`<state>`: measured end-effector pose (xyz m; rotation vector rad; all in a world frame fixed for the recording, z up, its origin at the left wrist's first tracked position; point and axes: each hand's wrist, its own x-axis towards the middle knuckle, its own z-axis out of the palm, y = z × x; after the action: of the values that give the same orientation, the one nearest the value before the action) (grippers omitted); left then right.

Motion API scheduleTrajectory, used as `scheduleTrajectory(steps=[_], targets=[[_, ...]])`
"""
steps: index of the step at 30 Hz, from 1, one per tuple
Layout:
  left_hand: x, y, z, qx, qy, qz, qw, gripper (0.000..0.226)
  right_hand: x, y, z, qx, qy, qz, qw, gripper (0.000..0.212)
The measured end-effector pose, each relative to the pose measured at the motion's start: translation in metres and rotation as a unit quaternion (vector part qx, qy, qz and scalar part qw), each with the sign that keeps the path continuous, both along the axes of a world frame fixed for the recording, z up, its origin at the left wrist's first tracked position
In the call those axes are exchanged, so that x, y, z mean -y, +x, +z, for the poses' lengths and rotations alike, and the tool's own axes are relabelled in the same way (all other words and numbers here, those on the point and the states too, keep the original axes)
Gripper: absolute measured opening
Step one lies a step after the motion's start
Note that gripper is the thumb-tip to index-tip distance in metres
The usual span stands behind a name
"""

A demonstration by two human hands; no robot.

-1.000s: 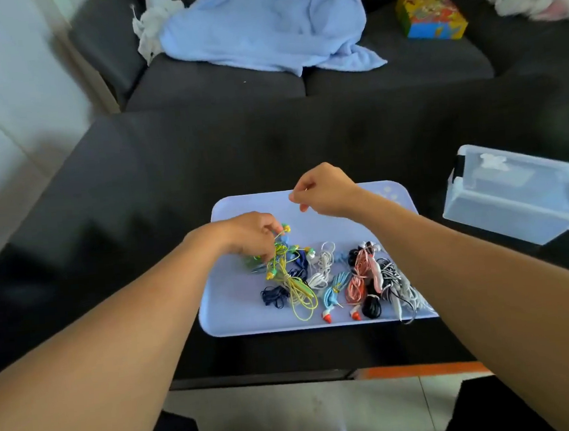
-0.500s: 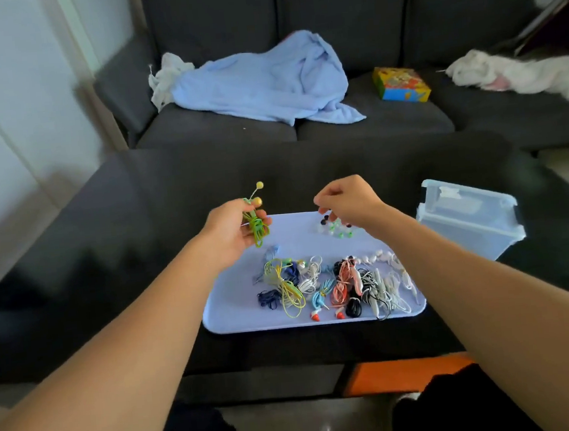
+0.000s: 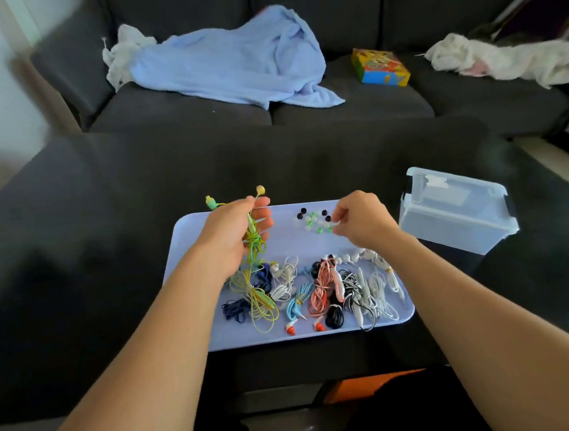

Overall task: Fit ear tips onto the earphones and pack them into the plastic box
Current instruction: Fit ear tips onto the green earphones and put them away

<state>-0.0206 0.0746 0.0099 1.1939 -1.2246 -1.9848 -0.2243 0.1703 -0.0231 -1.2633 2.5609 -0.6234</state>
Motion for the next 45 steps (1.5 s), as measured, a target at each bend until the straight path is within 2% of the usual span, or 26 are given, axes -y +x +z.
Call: scheduleTrajectory(steps=[4, 8, 11, 15, 23, 27, 34, 45], targets=[[0.002, -0.002, -0.004, 0.005, -0.021, -0.044, 0.999, 0.024, 0.011, -0.004, -0.002, -0.033, 0.039, 0.010, 0.999, 0.012], [0.012, 0.003, -0.013, 0.058, -0.113, -0.072, 0.989, 0.021, 0.021, -0.006, 0.001, -0.032, 0.040, 0.019, 0.998, 0.013], [0.012, 0.006, -0.020, 0.082, -0.144, -0.075, 0.983, 0.021, 0.024, 0.001, -0.001, -0.044, 0.062, 0.031, 0.997, 0.012], [0.007, 0.004, -0.019, 0.099, -0.176, -0.097, 0.975, 0.019, 0.029, 0.005, -0.001, -0.066, 0.046, 0.019, 0.997, 0.008], [-0.001, -0.002, -0.011, 0.094, -0.189, -0.074, 0.975, 0.024, 0.026, -0.008, 0.003, -0.037, 0.023, 0.000, 0.999, 0.007], [-0.001, -0.014, -0.013, 0.062, -0.189, -0.046, 0.979, 0.028, 0.021, -0.012, 0.001, -0.026, 0.030, 0.002, 0.999, 0.007], [-0.015, -0.030, -0.009, 0.038, -0.168, -0.068, 0.983, 0.028, 0.021, -0.007, -0.008, -0.047, 0.061, 0.009, 0.997, 0.009], [-0.012, -0.020, -0.013, 0.101, -0.258, -0.106, 0.955, 0.013, 0.022, -0.003, -0.015, -0.098, 0.045, 0.001, 0.994, 0.006]])
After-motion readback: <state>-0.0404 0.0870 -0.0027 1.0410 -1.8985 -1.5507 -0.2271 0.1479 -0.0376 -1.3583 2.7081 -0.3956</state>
